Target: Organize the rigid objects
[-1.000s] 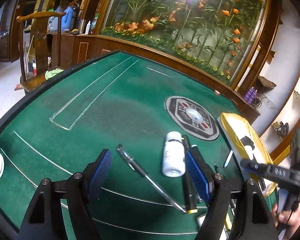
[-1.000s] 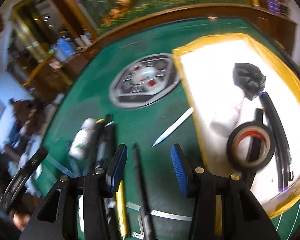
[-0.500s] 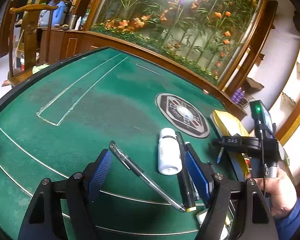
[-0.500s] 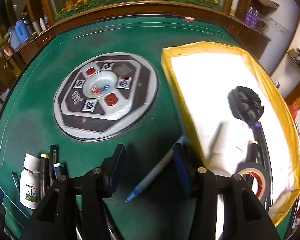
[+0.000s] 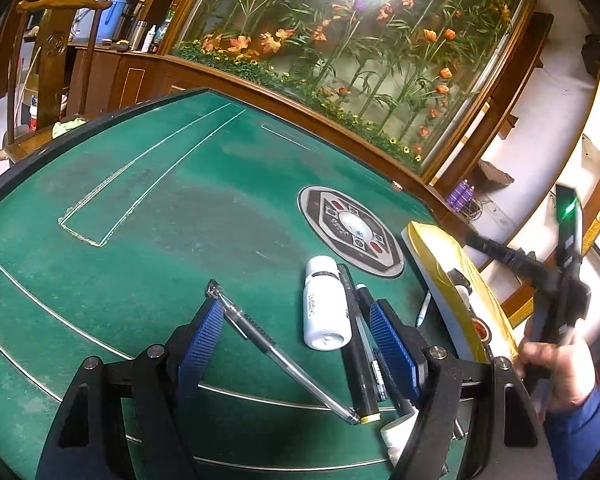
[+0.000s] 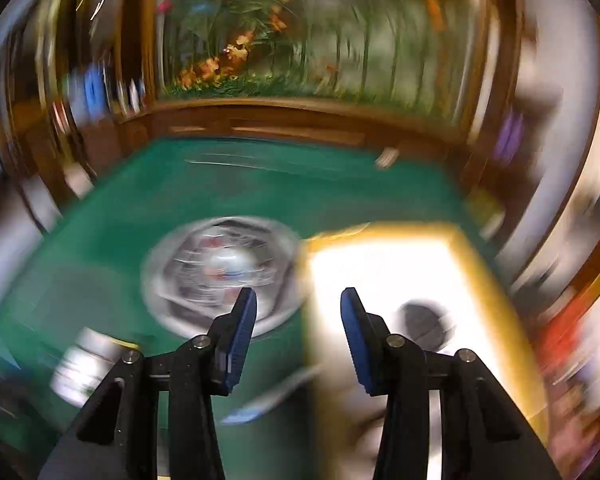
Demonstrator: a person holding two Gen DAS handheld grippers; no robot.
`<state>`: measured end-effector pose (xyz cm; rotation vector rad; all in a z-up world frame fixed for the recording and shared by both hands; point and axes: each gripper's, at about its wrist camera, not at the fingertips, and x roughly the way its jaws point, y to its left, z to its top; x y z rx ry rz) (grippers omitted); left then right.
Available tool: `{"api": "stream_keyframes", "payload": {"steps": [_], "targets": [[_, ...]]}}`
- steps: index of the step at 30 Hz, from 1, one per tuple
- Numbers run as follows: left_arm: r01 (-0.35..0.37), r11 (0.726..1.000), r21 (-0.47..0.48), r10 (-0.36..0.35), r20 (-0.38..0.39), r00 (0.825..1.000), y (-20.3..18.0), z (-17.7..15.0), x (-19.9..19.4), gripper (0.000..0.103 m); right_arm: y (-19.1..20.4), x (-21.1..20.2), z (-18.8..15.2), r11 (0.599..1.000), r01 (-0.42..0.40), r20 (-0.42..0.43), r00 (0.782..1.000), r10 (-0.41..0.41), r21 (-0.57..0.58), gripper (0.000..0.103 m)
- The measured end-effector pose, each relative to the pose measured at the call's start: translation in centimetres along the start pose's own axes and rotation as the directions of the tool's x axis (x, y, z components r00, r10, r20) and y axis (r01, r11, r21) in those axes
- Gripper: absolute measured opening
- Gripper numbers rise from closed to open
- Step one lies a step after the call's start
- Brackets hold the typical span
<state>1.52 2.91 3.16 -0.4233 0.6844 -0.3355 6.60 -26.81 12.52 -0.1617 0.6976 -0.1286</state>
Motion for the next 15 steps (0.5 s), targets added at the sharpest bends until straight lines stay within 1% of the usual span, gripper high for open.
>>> {"api": "stream_keyframes", "payload": {"steps": [1,2,4,5,6,8,9,10,11,12,13,14,15], "targets": [[0.001,1.000,0.000,-0.001,-0.001,1.000,0.0,0.0,0.0,0.079,0.4,0.7,-0.6,0.992,0.091,-0.017,0.996,-0.093,-0.086,0.044],[0.004,1.000,0.000,-0.004,-0.003,1.000,0.0,0.0,0.1,0.079,0.6,1.3,-1.4,0.982,0.130,-0.020,0.991,-0.134,-0.135,0.044],[0.001,1.000,0.005,-0.001,-0.013,1.000,-0.2,0.0,0.2,0.079,1.3,2.1,-3.1,0.972,0.137,-0.005,0.990,-0.141,-0.190,0.044],[0.000,1.000,0.007,0.000,-0.015,1.000,-0.1,0.0,0.3,0.079,2.0,2.7,-3.8,0.962,0.149,-0.016,0.988,-0.157,-0.228,0.040],[0.000,1.000,0.008,0.000,-0.015,1.000,-0.2,0.0,0.3,0.079,2.5,2.8,-4.2,0.944,0.190,0.000,0.980,-0.198,-0.271,0.038],[-0.007,1.000,0.006,0.008,-0.018,1.000,-0.2,0.0,0.3,0.079,4.1,2.6,-4.4,0.900,0.281,0.082,0.959,-0.270,-0.332,0.038],[-0.009,1.000,0.006,0.009,-0.020,1.000,-0.2,0.0,0.4,0.079,5.1,2.7,-4.8,0.856,0.347,0.131,0.938,-0.321,-0.384,0.040],[-0.012,1.000,0.007,0.012,-0.019,1.000,-0.2,0.0,0.4,0.079,5.7,3.0,-5.1,0.815,0.392,0.165,0.920,-0.356,-0.427,0.044],[-0.014,1.000,0.007,0.015,-0.018,1.000,-0.2,-0.1,0.3,0.079,6.0,3.6,-5.5,0.769,0.427,0.193,0.903,-0.383,-0.475,0.056],[-0.015,1.000,0.007,0.016,-0.017,1.000,-0.2,-0.1,0.3,0.079,6.2,4.6,-5.9,0.744,0.428,0.189,0.902,-0.389,-0.513,0.065],[-0.016,1.000,0.007,0.016,-0.019,1.000,-0.3,-0.1,0.3,0.079,6.2,5.7,-6.5,0.728,0.411,0.143,0.904,-0.402,-0.549,0.065],[-0.017,1.000,0.007,0.017,-0.022,1.000,-0.2,-0.1,0.4,0.079,6.4,6.0,-6.7,0.710,0.395,0.127,0.907,-0.401,-0.582,0.063],[-0.021,1.000,0.007,0.022,-0.026,0.999,-0.3,-0.1,0.5,0.079,6.9,5.9,-6.8,0.703,0.395,0.139,0.909,-0.393,-0.591,0.061]]}}
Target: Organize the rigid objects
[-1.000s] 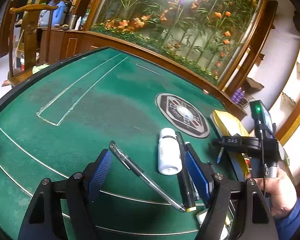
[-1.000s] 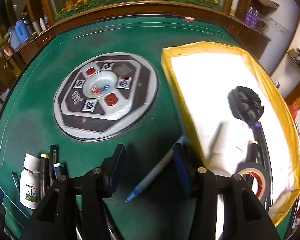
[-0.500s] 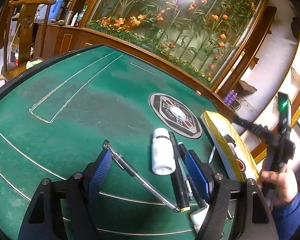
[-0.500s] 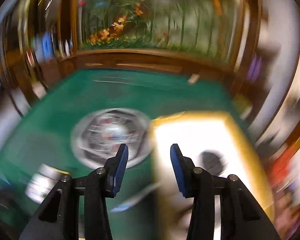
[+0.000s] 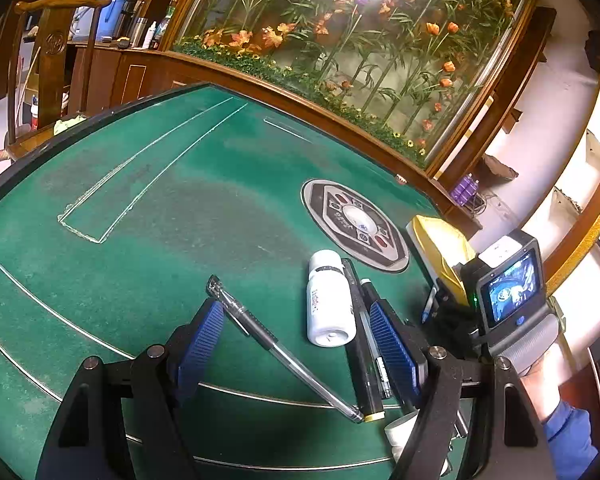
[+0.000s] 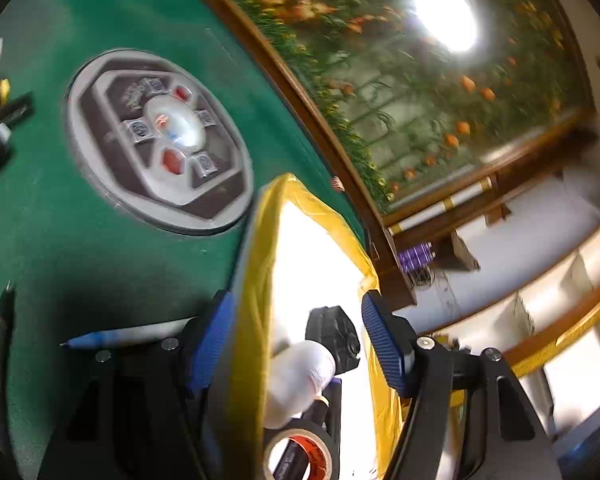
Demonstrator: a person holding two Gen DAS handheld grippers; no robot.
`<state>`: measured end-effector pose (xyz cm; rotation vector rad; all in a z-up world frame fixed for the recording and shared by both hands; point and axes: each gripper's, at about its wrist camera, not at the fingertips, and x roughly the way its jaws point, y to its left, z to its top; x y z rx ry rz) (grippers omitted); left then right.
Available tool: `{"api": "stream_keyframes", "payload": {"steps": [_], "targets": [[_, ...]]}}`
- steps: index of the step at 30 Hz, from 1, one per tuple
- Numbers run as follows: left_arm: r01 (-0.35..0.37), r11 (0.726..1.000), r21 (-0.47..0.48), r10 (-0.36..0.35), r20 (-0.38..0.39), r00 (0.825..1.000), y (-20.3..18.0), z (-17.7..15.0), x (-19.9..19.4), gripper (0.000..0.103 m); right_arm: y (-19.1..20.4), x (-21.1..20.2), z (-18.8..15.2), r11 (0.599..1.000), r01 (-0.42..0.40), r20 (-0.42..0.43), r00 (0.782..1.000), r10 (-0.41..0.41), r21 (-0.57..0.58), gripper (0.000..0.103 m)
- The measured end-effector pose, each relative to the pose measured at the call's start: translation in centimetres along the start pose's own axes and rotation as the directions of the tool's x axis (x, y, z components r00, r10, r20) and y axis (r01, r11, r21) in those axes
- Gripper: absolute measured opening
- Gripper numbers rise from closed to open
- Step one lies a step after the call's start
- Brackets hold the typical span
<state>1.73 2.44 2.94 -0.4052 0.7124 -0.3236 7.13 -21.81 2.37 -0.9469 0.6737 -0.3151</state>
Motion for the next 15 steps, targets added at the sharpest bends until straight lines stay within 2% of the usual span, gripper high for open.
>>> {"api": "stream_keyframes", "payload": {"steps": [2,3,6,9,10,13,15], "targets": [[-0.006,1.000,0.000,0.006,-0.002,1.000,0.0,0.0,0.0,0.079,-0.2,-1.2,0.3,1.000,-0.008,0.043,0.999,0.007,0.011,0.061],[-0.009,1.000,-0.003,0.009,0.002,1.000,0.0,0.0,0.0,0.079,-0.3,-1.9,0.3,0.998,-0.055,0.045,0.998,0.054,0.017,0.061],[-0.016,1.000,-0.006,0.016,0.001,1.000,0.1,0.0,0.0,0.079,0.5,-4.6,-0.1,0.995,-0.104,0.093,0.990,0.104,-0.011,0.061],[-0.021,1.000,-0.005,0.020,-0.002,1.000,0.1,0.0,0.0,0.079,0.6,-8.2,-1.0,0.974,-0.228,0.171,0.959,0.225,-0.003,0.062],[-0.022,1.000,-0.004,0.022,-0.002,1.000,0.1,0.0,0.1,0.079,0.4,-9.8,-1.5,0.972,-0.236,0.200,0.952,0.233,-0.012,0.062],[-0.028,1.000,-0.001,0.028,0.000,1.000,0.0,0.0,0.1,0.079,-1.2,-13.3,-2.9,0.980,-0.200,0.258,0.947,0.190,0.015,0.063],[-0.026,1.000,0.001,0.026,0.005,1.000,0.0,-0.1,-0.1,0.079,-3.1,-15.1,-4.2,0.994,-0.089,0.281,0.957,0.065,0.071,0.063]]}}
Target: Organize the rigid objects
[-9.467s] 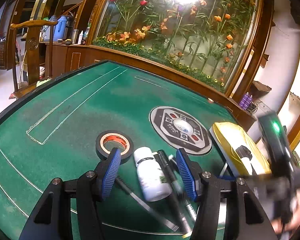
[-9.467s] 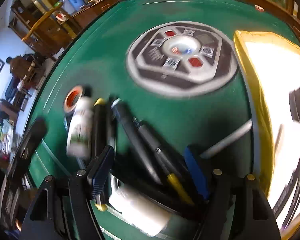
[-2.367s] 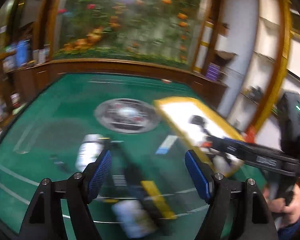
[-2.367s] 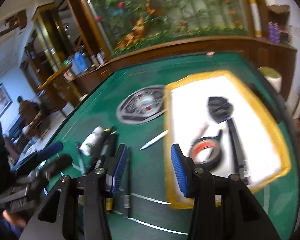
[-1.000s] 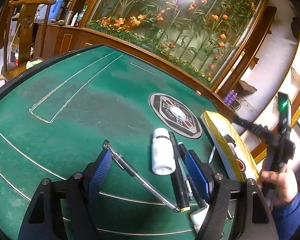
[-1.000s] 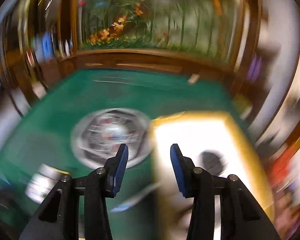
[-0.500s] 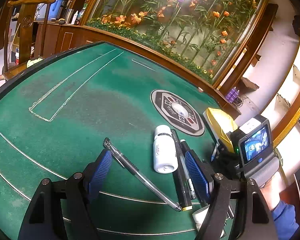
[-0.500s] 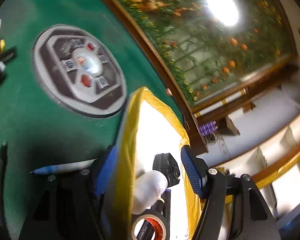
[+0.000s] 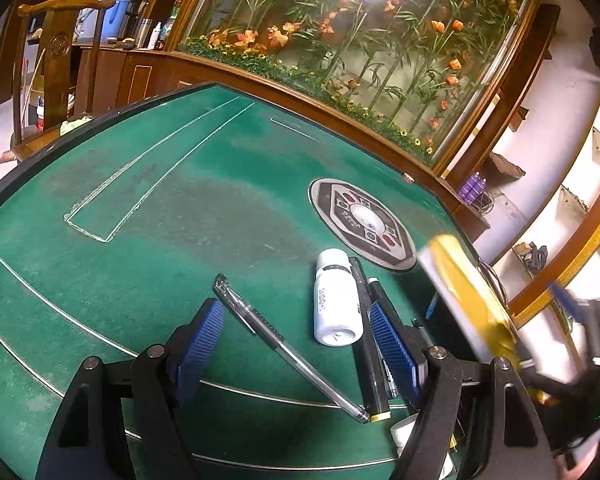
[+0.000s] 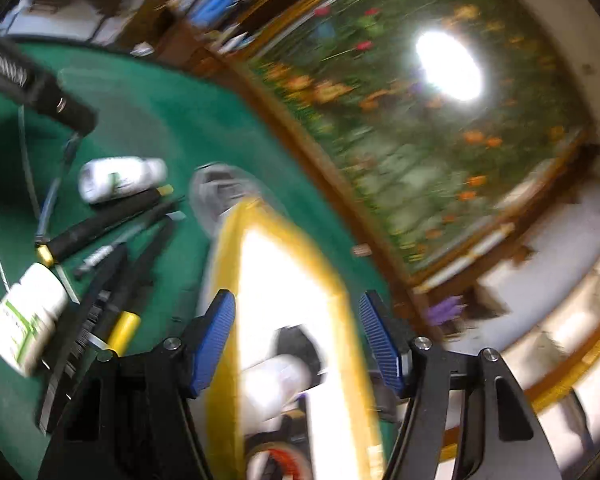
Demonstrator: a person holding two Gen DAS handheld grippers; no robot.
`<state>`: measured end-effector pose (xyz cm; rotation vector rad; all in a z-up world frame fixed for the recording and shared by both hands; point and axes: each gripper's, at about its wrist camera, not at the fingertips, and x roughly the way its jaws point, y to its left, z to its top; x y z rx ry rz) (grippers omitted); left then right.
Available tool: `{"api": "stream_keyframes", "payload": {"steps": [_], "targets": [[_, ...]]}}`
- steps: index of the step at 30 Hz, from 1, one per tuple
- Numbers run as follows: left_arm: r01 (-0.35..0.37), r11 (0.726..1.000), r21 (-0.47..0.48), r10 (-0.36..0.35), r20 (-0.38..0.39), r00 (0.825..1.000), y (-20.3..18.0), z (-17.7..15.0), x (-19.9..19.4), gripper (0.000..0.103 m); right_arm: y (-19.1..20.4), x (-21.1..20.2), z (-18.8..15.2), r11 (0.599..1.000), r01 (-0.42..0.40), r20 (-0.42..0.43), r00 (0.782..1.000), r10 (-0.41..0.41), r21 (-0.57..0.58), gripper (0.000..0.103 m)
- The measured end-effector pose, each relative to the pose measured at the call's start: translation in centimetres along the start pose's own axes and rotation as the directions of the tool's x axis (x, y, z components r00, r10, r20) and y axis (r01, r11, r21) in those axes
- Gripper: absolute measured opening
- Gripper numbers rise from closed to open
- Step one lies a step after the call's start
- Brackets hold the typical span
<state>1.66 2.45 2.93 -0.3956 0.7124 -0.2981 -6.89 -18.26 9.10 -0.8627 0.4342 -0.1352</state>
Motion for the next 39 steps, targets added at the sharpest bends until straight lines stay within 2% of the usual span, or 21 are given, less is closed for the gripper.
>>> {"api": "stream_keyframes", "payload": {"steps": [3,7,10,13,16,20,24,29,32,35,39], "targets": [[0.001,1.000,0.004,-0.001,0.005,1.000,0.0,-0.1,-0.1,0.079,-2.4,-1.5,-1.2,0.997,0.062,-0.021,0.998,-0.061,0.050,0.063],[0.005,1.000,0.006,-0.005,0.008,1.000,0.0,-0.2,-0.1,0.079,-3.0,-5.0,-3.0,0.989,0.148,-0.042,0.988,-0.148,-0.003,0.063],[0.004,1.000,0.013,-0.004,0.011,1.000,-0.1,-0.2,-0.3,0.079,-3.7,-5.2,-4.4,0.986,0.165,-0.092,0.982,-0.163,0.011,0.063],[-0.002,1.000,0.019,0.001,0.018,1.000,-0.3,-0.3,-0.4,0.079,-3.6,-3.5,-5.2,0.985,0.172,-0.156,0.973,-0.170,0.002,0.063],[-0.006,1.000,0.025,0.006,0.021,1.000,-0.4,-0.3,-0.5,0.079,-1.9,-2.7,-5.3,0.985,0.163,-0.159,0.973,-0.170,-0.057,0.063],[-0.008,1.000,0.026,0.007,0.014,1.000,-0.4,-0.3,-0.5,0.079,1.7,-1.3,-4.7,0.983,0.109,-0.090,0.988,-0.123,-0.148,0.062],[-0.010,1.000,0.018,0.010,0.015,1.000,-0.4,-0.3,-0.5,0.079,5.2,-1.5,-2.2,0.969,0.086,0.051,0.996,-0.076,-0.231,0.062],[-0.019,1.000,0.018,0.019,0.006,1.000,-0.5,-0.1,-0.2,0.079,5.9,-1.5,0.9,0.984,0.031,0.149,0.989,-0.004,-0.175,0.062],[-0.028,0.999,0.016,0.028,0.008,1.000,-0.4,-0.1,-0.2,0.079,5.2,-0.6,2.0,0.985,0.073,0.168,0.985,-0.047,-0.154,0.062],[-0.029,0.999,0.013,0.029,0.010,1.000,-0.3,-0.1,-0.2,0.079,3.3,-0.5,1.7,0.986,0.122,0.184,0.978,-0.100,-0.116,0.062],[-0.034,0.999,0.024,0.034,0.002,0.999,-0.5,-0.1,0.0,0.079,-0.3,-1.8,0.2,0.981,0.183,0.141,0.975,-0.174,-0.056,0.063]]}}
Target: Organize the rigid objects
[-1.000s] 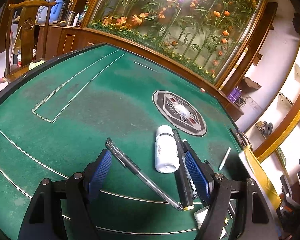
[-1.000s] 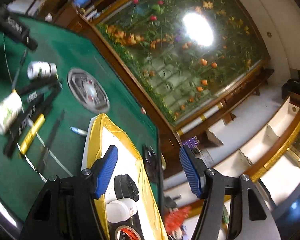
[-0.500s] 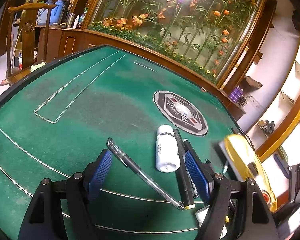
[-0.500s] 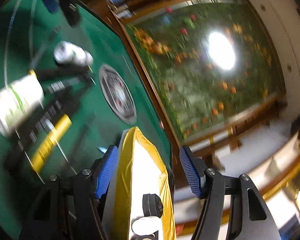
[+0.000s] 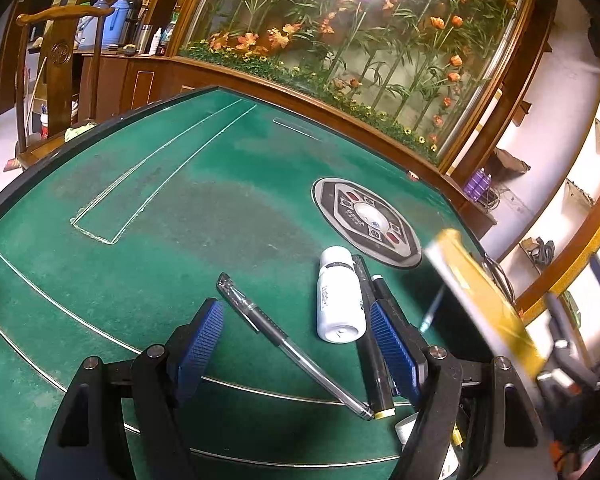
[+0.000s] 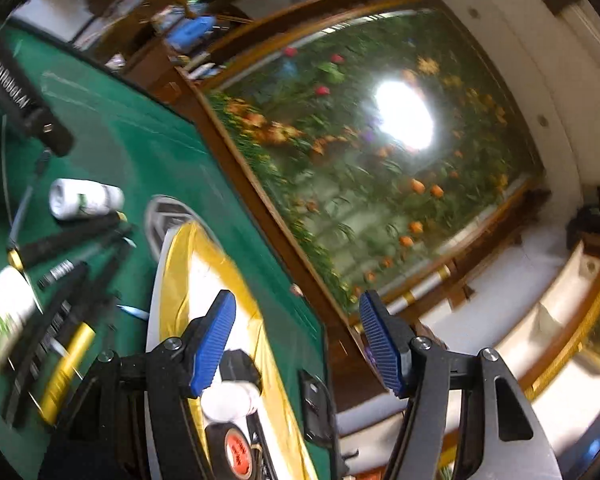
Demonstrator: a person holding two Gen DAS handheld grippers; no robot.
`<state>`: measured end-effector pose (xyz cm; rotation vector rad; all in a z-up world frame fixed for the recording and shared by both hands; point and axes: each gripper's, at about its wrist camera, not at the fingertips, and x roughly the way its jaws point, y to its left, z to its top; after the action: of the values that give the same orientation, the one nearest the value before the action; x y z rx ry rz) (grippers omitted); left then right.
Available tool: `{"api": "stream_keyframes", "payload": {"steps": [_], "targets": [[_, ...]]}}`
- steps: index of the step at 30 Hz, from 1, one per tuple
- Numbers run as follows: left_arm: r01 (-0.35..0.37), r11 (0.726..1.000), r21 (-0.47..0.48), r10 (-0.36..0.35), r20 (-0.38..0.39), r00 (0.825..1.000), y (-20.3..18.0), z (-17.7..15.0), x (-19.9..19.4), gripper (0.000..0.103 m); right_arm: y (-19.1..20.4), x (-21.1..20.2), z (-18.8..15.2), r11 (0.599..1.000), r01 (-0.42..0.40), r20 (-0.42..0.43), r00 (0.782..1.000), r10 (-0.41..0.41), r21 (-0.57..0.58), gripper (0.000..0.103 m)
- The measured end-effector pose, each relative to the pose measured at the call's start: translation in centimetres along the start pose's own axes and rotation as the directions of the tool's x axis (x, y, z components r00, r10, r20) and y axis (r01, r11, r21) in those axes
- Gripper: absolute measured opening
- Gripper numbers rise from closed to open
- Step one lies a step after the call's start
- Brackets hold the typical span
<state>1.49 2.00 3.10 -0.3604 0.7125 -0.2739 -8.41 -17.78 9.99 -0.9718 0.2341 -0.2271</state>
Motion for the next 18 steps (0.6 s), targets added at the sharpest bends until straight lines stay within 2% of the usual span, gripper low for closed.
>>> {"api": "stream_keyframes", "payload": {"steps": [5,9,11,13,15,18], "targets": [[-0.016,1.000,0.014,0.016,-0.002,1.000,-0.3,0.0,0.1,0.079,0.2,0.6,-3.1,0.998,0.049,-0.063,0.997,-0.051,-0.034,0.067],[-0.035,0.999,0.029,0.035,-0.002,0.999,-0.4,-0.3,0.0,0.079,1.9,2.9,-4.0,0.997,0.054,-0.109,0.992,-0.059,-0.050,0.070],[-0.044,0.998,0.040,0.044,0.000,0.999,-0.6,-0.4,0.0,0.079,2.7,4.9,-4.2,0.995,0.079,-0.150,0.985,-0.088,-0.064,0.071],[-0.047,0.998,0.041,0.047,-0.001,0.999,-0.5,-0.4,0.1,0.079,2.9,7.1,-4.6,0.998,0.056,-0.210,0.976,-0.062,-0.033,0.071],[-0.046,0.998,0.038,0.047,-0.002,0.999,-0.4,-0.4,0.1,0.079,3.1,8.9,-5.1,1.000,-0.009,-0.280,0.960,0.008,-0.003,0.083],[-0.043,0.998,0.037,0.043,-0.003,0.999,-0.4,-0.4,0.1,0.079,1.7,8.8,-4.3,0.999,-0.023,-0.273,0.962,0.031,0.032,0.091]]}}
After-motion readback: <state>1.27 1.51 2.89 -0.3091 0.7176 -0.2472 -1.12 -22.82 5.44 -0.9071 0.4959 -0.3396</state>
